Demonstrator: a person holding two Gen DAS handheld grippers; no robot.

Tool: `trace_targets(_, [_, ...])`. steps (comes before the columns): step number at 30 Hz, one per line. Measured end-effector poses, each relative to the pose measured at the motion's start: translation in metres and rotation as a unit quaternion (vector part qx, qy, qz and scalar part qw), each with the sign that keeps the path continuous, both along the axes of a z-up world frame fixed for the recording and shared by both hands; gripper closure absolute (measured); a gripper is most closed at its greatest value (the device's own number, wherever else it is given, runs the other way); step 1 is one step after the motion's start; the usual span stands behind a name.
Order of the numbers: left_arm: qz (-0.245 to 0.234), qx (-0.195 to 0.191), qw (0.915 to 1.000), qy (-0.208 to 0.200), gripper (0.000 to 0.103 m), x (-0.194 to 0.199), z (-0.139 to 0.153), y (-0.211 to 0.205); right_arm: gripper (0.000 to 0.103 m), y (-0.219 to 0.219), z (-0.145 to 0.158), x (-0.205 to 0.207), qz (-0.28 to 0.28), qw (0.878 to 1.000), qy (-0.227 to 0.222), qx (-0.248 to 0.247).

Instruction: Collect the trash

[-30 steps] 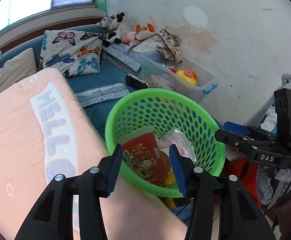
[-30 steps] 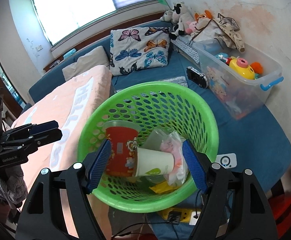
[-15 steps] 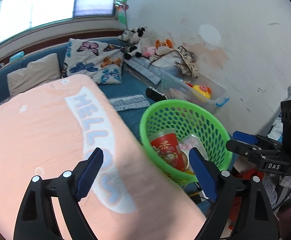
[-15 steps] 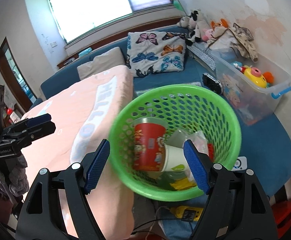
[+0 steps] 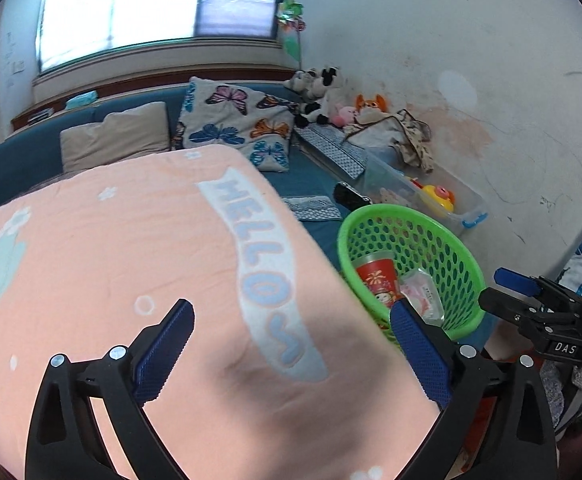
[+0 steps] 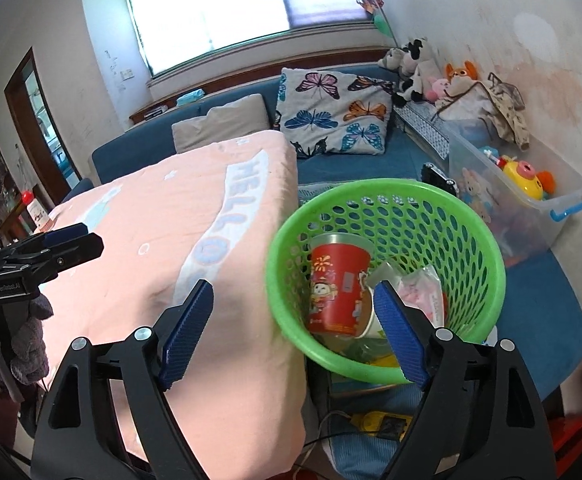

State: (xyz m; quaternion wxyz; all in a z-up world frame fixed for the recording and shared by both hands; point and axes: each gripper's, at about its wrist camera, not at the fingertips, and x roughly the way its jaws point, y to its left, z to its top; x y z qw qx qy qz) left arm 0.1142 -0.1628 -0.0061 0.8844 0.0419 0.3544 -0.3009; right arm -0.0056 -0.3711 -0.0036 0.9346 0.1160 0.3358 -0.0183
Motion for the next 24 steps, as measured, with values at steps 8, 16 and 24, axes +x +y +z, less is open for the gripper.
trace_targets(8, [0.04, -0.004, 0.9991, -0.011, 0.007, -0.013, 0.004, 0.037, 0.018, 0.019, 0.004, -0.004, 0.007, 1.0, -0.002, -0.008])
trace_targets(16, [0.085, 0.009, 0.9958, -0.032, 0.007, -0.028, 0.007, 0.065, 0.014, 0.039, 0.004, -0.009, 0.013, 0.999, -0.003, -0.03])
trace_targets(24, [0.112, 0.022, 0.9923, -0.047, 0.007, -0.043, 0.008, 0.083, 0.012, 0.058, 0.003, -0.015, 0.011, 0.999, -0.004, -0.048])
